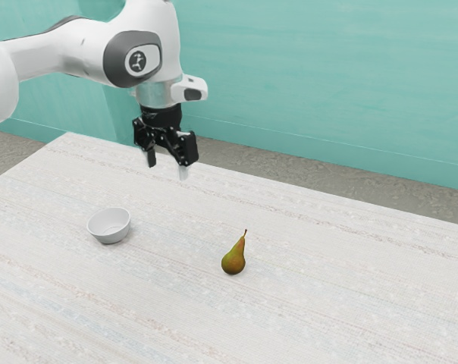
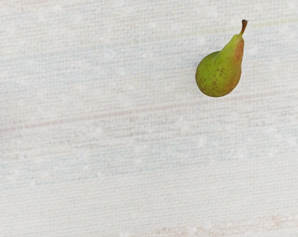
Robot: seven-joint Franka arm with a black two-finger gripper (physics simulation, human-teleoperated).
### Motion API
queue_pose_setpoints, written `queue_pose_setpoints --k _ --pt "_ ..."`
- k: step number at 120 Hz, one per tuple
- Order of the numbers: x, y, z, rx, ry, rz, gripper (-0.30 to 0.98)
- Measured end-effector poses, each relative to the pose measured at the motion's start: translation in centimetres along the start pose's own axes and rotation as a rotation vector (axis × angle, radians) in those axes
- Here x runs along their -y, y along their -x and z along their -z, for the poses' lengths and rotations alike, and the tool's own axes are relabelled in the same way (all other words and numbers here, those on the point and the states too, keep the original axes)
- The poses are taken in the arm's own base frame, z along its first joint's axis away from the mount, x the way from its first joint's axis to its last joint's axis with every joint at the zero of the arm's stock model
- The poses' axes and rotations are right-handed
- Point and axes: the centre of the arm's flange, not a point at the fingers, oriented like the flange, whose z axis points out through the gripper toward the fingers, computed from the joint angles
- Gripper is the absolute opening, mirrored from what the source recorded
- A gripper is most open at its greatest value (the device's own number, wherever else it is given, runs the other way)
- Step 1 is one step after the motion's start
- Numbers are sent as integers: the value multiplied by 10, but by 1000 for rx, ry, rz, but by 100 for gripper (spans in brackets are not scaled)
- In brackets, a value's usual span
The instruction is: Place the pear in the bowl.
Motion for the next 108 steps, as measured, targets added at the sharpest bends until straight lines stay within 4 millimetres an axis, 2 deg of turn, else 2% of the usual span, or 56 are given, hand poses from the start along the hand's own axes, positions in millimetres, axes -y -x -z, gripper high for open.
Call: queue_pose_setpoints --k 12,30,47,59,77,88,101,108 --pt "1 -18 -34 14 7 18 69" --pt "4 -21 -82 31 42 51 69" --pt "1 -24 -113 17 71 75 69" --pt "-10 -31 -138 8 88 76 69" --pt "-15 -40 -151 -24 101 86 69" --pt "-29 -41 -154 -37 116 74 69" --pt "-40 -32 -181 -38 123 73 69" --pt "-51 -31 -188 -61 127 65 69"
